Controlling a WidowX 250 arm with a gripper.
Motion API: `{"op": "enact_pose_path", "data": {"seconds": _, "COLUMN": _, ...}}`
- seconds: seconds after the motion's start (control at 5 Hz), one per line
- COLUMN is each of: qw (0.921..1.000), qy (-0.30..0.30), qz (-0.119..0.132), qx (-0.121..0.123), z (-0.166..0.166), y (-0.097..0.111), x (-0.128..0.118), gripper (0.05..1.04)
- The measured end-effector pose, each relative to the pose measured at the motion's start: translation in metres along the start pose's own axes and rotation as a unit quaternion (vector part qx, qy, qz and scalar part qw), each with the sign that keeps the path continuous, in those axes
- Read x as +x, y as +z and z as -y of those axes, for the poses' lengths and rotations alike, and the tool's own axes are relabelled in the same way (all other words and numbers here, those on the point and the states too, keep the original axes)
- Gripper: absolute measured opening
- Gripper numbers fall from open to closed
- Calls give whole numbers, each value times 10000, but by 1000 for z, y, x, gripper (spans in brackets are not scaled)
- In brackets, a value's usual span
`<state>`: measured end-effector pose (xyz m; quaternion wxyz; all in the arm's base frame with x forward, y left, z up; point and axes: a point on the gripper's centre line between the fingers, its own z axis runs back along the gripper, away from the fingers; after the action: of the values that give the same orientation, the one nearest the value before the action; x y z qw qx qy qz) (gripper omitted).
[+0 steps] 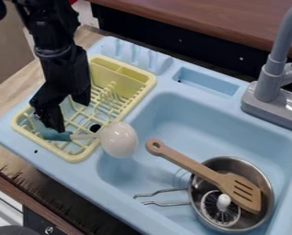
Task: It has put the soup spoon to the left edge of the sink
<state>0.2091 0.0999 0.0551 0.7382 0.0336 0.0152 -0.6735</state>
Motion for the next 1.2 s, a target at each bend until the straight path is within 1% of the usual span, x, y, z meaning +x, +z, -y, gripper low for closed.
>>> {"op": "enact_pose_path", "data": {"seconds": 0.2, "qw": 10000, "qy": -52, "qz": -37, "qx": -46, "z": 6, "y": -6, "x": 3, "gripper": 999}}
{"op": "enact_pose_path", "data": {"seconds": 0.4, "qw": 9998, "qy": -117, "qz": -137, "qx": 38, "z": 9, "y": -14, "x": 9, "gripper": 999}}
{"op": "enact_pose_path", "data": {"seconds": 0.6, "qw": 9998, "qy": -67, "qz": -157, "qx": 121, "z": 9, "y": -19, "x": 13, "gripper": 999}}
{"op": "enact_pose_path", "data": {"seconds": 0.8, "qw": 9998, "qy": -43, "qz": -181, "qx": 87, "z": 9, "y": -23, "x": 16, "gripper": 964}}
{"op": "enact_pose_path", "data": {"seconds": 1.0, "qw": 9999, "qy": -28, "qz": -140, "qx": 71, "z": 9, "y": -24, "x": 17, "gripper": 703}}
{"op": "enact_pose_path", "data": {"seconds": 1.2, "qw": 9999, "qy": 16, "qz": -132, "qx": 45, "z": 11, "y": -24, "x": 15, "gripper": 409}}
